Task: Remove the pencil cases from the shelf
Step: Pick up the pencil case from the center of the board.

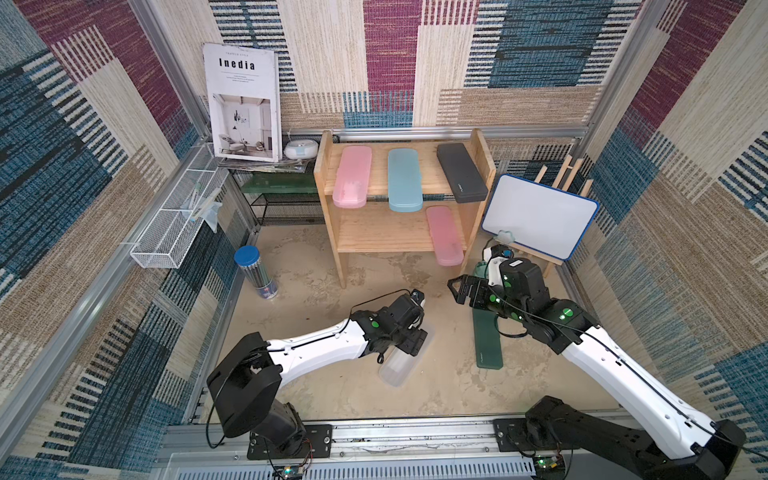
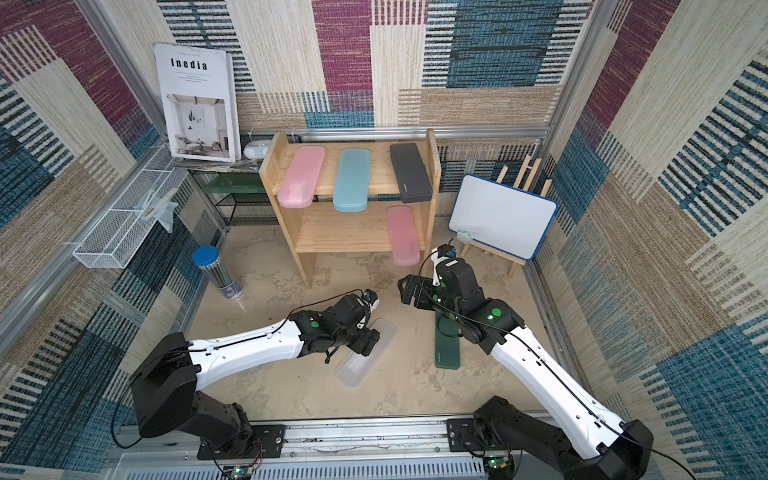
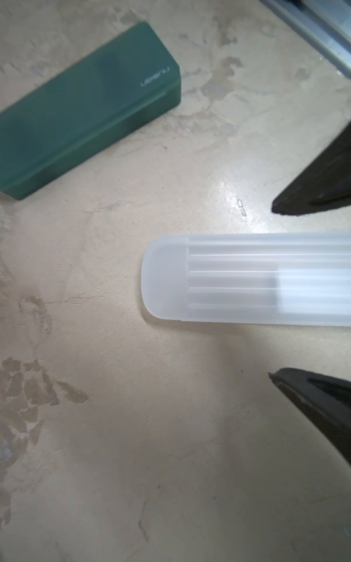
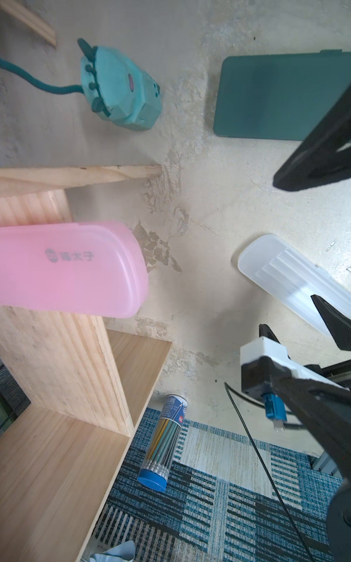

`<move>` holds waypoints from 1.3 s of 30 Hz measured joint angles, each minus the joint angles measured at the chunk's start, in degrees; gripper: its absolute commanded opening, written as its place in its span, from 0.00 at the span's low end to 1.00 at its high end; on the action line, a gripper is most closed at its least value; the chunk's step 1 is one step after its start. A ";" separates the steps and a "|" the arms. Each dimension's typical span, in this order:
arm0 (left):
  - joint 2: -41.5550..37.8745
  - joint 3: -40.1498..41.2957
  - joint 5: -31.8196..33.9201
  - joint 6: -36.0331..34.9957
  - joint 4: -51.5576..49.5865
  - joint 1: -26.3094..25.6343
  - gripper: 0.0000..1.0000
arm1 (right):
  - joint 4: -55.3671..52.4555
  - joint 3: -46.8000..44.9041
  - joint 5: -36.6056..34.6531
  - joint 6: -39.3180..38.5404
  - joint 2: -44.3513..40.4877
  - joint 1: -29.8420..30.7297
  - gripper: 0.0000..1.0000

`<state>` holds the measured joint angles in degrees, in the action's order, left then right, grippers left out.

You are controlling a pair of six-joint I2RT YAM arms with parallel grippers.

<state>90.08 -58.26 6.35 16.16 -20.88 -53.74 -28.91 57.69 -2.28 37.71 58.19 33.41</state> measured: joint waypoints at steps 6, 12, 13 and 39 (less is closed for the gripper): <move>4.76 -0.72 -0.04 -1.38 -2.51 -0.42 0.99 | -0.04 -0.66 0.42 0.00 0.31 0.00 0.99; 8.00 -1.86 -1.55 -1.38 -2.86 -0.46 0.99 | -0.04 -1.07 0.87 -0.02 0.85 0.00 0.99; 8.50 -1.97 -2.01 -1.38 -2.95 -0.52 0.99 | -0.02 -1.18 0.90 0.00 0.90 0.00 0.99; 4.57 -0.17 -2.49 0.31 -3.34 -1.07 0.71 | 0.00 -1.09 2.60 -1.09 0.20 0.00 0.99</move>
<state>94.65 -58.43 3.86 16.47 -24.23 -54.81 -28.91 56.60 0.32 36.62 58.39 33.41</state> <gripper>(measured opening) 0.796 0.993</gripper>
